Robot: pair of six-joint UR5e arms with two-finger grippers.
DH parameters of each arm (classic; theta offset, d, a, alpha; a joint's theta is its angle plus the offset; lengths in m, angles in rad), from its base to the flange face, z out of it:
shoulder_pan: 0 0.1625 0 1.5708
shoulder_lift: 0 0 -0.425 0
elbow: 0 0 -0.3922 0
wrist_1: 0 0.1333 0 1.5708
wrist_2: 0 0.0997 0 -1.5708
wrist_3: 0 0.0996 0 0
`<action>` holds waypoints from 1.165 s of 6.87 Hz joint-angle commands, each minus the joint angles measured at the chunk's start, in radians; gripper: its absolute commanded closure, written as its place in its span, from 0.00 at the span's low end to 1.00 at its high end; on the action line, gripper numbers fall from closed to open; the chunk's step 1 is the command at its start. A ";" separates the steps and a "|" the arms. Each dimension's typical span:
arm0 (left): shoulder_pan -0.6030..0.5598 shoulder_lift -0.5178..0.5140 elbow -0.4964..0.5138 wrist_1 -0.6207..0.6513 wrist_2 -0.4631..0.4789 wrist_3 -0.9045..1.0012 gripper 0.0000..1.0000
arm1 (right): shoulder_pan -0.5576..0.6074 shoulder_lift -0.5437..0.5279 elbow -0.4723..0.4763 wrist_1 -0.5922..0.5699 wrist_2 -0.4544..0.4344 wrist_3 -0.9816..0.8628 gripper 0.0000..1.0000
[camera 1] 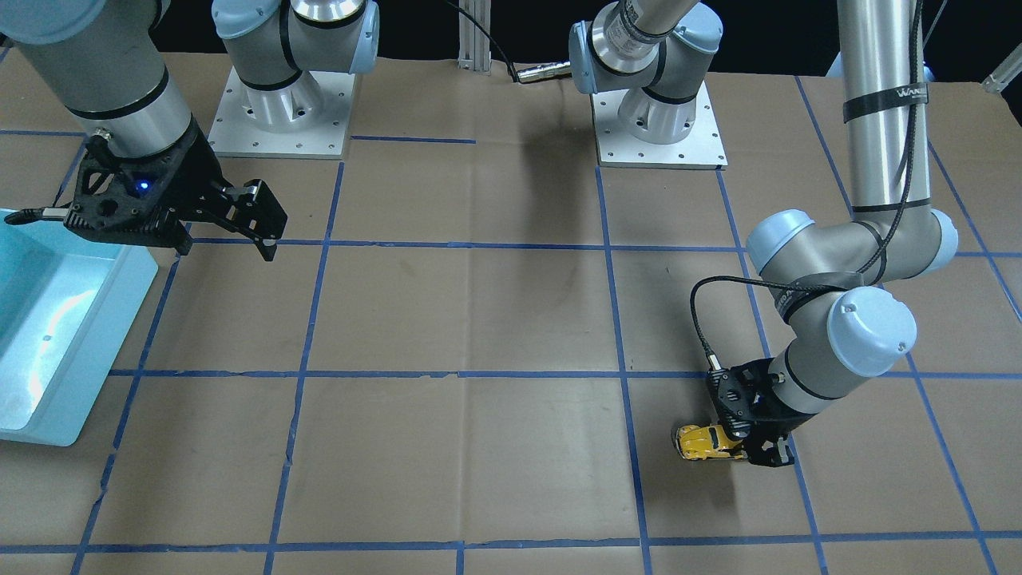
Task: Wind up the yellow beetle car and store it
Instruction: 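Keep dragging the car backward with the left gripper to wind it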
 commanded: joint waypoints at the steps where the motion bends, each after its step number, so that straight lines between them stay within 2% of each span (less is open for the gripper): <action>1: 0.004 0.000 0.000 0.000 0.005 0.019 1.00 | 0.000 0.000 0.000 -0.001 0.000 0.000 0.00; 8: 0.006 0.000 0.000 -0.002 0.014 0.074 1.00 | 0.000 0.000 0.000 0.001 0.000 0.000 0.00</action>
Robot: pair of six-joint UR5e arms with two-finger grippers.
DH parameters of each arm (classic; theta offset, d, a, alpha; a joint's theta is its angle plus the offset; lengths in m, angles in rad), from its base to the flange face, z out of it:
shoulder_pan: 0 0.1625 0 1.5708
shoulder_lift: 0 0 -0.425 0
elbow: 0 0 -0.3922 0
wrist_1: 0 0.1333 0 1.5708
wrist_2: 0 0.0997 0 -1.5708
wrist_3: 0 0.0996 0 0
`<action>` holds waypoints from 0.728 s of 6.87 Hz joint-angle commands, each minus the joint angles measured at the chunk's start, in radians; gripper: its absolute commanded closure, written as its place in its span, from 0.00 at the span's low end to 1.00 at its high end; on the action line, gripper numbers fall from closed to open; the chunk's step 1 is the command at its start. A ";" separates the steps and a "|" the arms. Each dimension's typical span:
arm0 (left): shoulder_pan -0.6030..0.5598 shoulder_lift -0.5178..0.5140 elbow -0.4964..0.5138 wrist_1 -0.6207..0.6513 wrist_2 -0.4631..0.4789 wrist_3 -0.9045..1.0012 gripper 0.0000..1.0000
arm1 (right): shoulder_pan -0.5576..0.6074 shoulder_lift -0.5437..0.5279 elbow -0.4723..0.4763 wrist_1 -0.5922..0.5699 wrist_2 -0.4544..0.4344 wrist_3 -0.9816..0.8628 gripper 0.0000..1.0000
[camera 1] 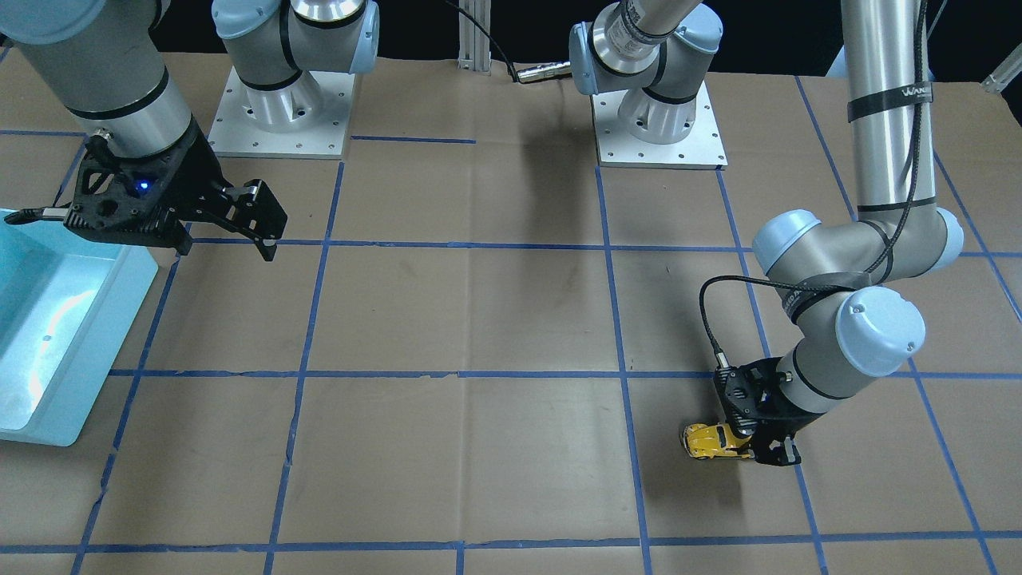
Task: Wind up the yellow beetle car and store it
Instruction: 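Keep dragging the car backward with the left gripper to wind it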
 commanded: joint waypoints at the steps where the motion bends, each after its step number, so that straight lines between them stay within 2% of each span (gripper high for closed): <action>1: 0.000 -0.001 0.000 0.000 0.004 0.040 1.00 | 0.000 0.000 0.000 0.001 0.000 -0.001 0.00; 5: 0.044 -0.001 0.000 -0.005 -0.002 0.045 1.00 | 0.000 0.000 0.000 0.001 0.002 -0.001 0.00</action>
